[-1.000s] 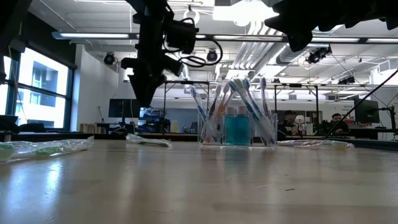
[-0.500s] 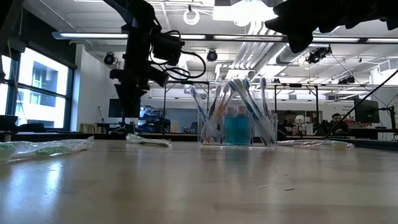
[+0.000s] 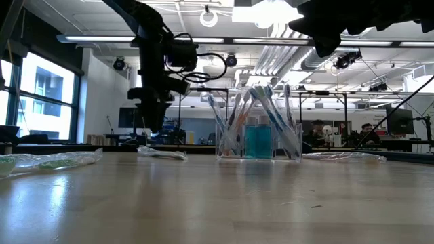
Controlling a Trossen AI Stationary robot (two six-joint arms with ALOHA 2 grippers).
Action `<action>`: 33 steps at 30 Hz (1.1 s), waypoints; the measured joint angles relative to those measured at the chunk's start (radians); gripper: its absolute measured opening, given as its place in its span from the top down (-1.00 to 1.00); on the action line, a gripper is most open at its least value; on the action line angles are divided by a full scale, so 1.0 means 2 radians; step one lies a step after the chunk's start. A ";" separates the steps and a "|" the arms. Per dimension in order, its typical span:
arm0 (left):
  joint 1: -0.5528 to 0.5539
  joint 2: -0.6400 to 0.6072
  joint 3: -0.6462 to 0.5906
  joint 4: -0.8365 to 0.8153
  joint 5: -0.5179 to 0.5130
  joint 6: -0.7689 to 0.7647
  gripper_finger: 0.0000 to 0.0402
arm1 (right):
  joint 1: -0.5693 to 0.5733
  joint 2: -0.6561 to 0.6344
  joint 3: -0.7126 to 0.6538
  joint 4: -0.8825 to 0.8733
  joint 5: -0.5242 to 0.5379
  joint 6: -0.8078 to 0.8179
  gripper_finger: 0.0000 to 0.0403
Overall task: Pick & Place toothbrushing station
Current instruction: Put the top green toothbrush into the transparent organizer
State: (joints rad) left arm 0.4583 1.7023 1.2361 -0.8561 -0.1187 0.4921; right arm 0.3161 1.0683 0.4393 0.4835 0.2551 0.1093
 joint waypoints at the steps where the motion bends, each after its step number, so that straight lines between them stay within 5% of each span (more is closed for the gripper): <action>1: 0.000 0.000 -0.004 -0.002 0.001 0.005 0.18 | 0.000 0.000 0.000 0.000 0.000 0.000 0.24; 12: 0.000 0.000 -0.048 0.056 0.037 0.041 0.18 | 0.000 0.000 0.000 -0.001 0.000 -0.001 0.24; 33: 0.000 0.051 -0.066 0.114 0.029 0.057 0.19 | 0.000 0.000 0.000 0.003 0.000 -0.004 0.24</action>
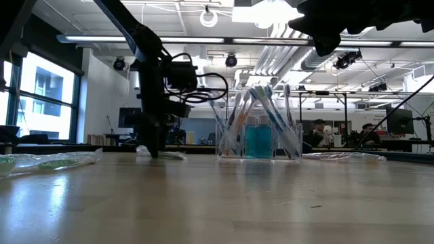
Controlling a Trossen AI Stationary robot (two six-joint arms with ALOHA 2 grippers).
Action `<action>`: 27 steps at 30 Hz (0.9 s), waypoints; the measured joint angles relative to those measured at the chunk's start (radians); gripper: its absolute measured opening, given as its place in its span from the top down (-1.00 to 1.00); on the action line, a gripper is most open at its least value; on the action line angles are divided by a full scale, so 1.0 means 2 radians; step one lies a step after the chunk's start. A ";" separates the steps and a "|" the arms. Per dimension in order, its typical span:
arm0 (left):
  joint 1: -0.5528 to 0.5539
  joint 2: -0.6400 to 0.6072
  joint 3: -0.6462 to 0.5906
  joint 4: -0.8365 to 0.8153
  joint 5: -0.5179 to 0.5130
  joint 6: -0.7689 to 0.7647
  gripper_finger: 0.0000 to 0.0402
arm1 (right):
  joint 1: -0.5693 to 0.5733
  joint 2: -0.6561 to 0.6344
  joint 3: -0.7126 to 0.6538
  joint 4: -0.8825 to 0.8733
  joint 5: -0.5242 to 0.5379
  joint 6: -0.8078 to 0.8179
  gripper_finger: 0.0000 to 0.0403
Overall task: Pick & Place toothbrushing station
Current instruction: Put the top green toothbrush into the transparent organizer
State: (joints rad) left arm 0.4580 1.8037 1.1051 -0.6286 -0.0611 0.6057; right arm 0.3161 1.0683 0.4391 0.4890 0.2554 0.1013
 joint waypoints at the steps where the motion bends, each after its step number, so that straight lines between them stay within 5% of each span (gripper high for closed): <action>1: 0.000 0.004 0.001 -0.001 0.001 0.000 0.19 | 0.000 0.000 0.000 0.000 0.000 0.000 0.24; 8: 0.000 0.009 0.001 -0.020 0.002 0.008 0.28 | 0.000 0.000 0.000 0.000 0.000 0.000 0.24; 16: -0.001 0.010 0.000 -0.049 0.008 0.009 0.92 | 0.000 0.000 0.000 0.000 0.000 0.000 0.24; 27: -0.040 -0.012 0.010 -0.151 -0.046 -0.042 0.96 | 0.000 0.000 0.000 -0.004 0.000 0.000 0.24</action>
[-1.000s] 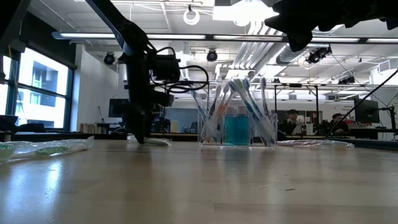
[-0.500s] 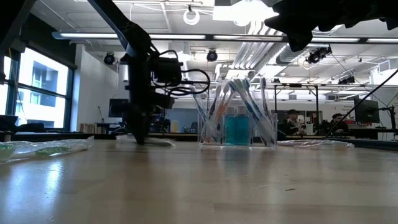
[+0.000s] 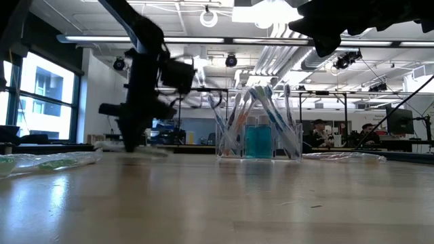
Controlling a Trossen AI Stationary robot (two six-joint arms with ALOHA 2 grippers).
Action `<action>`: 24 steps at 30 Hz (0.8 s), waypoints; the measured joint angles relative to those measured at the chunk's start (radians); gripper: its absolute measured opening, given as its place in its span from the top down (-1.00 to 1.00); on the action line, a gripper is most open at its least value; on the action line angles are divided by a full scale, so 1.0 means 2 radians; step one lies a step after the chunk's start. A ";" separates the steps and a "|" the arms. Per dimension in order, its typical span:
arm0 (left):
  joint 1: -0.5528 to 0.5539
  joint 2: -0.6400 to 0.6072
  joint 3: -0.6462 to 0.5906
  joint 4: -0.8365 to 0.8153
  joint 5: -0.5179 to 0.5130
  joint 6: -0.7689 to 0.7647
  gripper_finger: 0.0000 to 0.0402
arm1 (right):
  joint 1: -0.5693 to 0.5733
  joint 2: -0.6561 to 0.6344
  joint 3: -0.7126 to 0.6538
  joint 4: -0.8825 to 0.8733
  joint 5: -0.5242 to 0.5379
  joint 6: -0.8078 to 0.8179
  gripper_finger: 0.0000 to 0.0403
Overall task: Pick & Place toothbrushing station
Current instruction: Put the top green toothbrush into the transparent organizer
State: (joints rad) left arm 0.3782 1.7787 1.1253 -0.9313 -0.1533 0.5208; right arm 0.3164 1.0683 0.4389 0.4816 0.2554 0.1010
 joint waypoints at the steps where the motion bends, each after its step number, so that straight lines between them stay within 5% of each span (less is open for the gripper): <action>1: -0.012 -0.009 0.004 -0.002 -0.018 -0.005 0.96 | 0.000 0.000 0.000 -0.001 0.000 0.000 0.24; 11: -0.187 -0.083 0.048 -0.085 -0.138 -0.078 0.96 | 0.000 0.000 0.000 0.009 0.000 0.008 0.24; 16: -0.297 -0.087 0.086 -0.094 -0.254 -0.070 0.96 | 0.000 0.000 0.000 0.013 0.000 0.044 0.24; 19: -0.359 -0.087 0.096 -0.079 -0.346 -0.010 0.96 | -0.004 0.000 0.000 0.012 0.000 0.087 0.24; 24: -0.428 -0.084 0.096 0.017 -0.454 0.195 0.96 | -0.017 0.000 0.000 0.018 0.000 0.132 0.24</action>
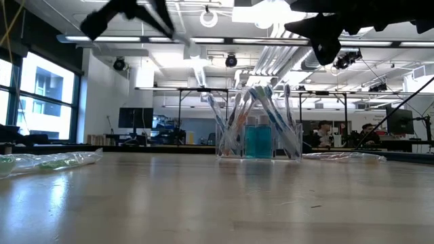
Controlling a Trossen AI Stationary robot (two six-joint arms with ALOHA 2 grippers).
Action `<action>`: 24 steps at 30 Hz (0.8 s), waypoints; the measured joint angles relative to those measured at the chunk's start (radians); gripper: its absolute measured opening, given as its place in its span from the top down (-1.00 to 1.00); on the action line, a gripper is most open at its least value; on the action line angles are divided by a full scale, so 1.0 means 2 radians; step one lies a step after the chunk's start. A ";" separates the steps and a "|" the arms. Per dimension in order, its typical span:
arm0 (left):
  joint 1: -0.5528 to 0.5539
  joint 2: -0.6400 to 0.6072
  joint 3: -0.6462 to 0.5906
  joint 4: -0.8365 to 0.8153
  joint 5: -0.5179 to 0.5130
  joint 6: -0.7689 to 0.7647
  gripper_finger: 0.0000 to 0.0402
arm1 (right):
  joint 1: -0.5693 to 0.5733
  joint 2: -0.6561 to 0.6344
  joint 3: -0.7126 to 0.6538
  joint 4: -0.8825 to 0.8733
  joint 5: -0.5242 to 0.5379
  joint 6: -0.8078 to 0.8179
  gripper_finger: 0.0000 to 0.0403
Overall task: Pick & Place toothbrushing station
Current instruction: Put the top green toothbrush into the transparent organizer
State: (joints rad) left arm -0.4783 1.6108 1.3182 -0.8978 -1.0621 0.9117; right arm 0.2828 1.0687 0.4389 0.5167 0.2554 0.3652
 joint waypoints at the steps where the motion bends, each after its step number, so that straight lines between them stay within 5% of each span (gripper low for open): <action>1: -0.009 0.000 0.000 0.032 -0.006 0.037 0.96 | -0.002 0.000 0.000 0.003 0.000 0.001 0.24; 5: -0.030 0.014 -0.015 0.201 -0.007 0.177 0.96 | -0.006 0.000 0.000 0.023 0.000 0.003 0.24; 12: -0.031 0.063 -0.017 0.381 -0.003 0.395 0.96 | -0.006 0.000 0.000 0.065 0.000 0.002 0.24; 24: 0.000 0.081 -0.017 0.478 0.095 0.490 0.96 | -0.009 0.065 0.000 0.130 -0.025 -0.039 -0.07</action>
State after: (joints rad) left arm -0.4774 1.7737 1.2846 0.0584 -0.8722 1.8914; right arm 0.2650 1.1992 0.4389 0.7758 0.2060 0.2876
